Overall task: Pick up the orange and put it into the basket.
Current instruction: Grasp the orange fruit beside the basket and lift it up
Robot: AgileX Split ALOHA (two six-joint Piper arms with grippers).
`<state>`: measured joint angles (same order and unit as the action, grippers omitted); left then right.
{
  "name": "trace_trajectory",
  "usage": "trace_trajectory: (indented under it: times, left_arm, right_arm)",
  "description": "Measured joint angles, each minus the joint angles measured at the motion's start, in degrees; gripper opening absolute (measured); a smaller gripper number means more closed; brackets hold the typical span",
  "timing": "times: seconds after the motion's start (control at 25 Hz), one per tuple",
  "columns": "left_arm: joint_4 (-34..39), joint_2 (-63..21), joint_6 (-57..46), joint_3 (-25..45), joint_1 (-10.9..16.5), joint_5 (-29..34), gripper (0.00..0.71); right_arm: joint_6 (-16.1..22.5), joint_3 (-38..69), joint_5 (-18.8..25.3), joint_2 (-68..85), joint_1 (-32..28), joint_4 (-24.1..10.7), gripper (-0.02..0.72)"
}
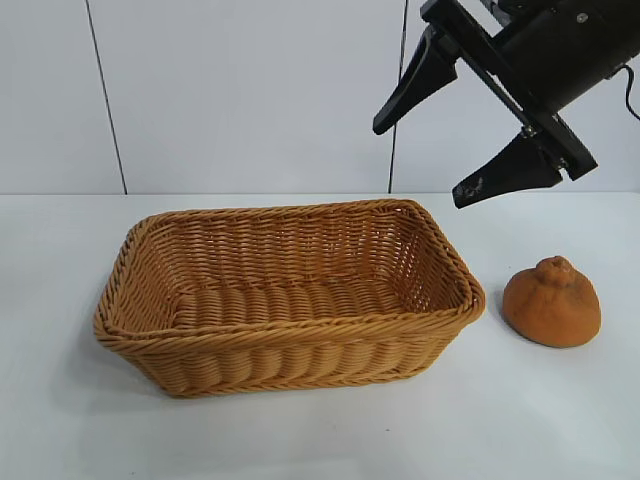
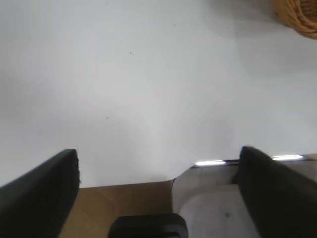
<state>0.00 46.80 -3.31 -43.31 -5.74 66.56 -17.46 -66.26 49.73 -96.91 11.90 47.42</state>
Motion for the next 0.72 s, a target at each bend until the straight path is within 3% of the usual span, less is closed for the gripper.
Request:
trace_trajectory:
  times: [0.32, 0.48, 0.72]
  left_arm:
    - [-1.0, -16.5, 0.0, 13.6, 0.0, -3.9, 0.615]
    - [-1.1, -21.9, 0.0, 14.2, 0.0, -5.3, 0.615]
    - [-1.1, -31.5, 0.0, 14.4, 0.0, -5.5, 0.615]
  right_arm:
    - [0.0, 0.0, -0.2, 0.0, 0.0, -0.3, 0.619]
    - [0.0, 0.0, -0.2, 0.0, 0.0, -1.2, 0.619]
    - [1.4, -2.8, 1.8, 0.0, 0.0, -9.3, 0.619]
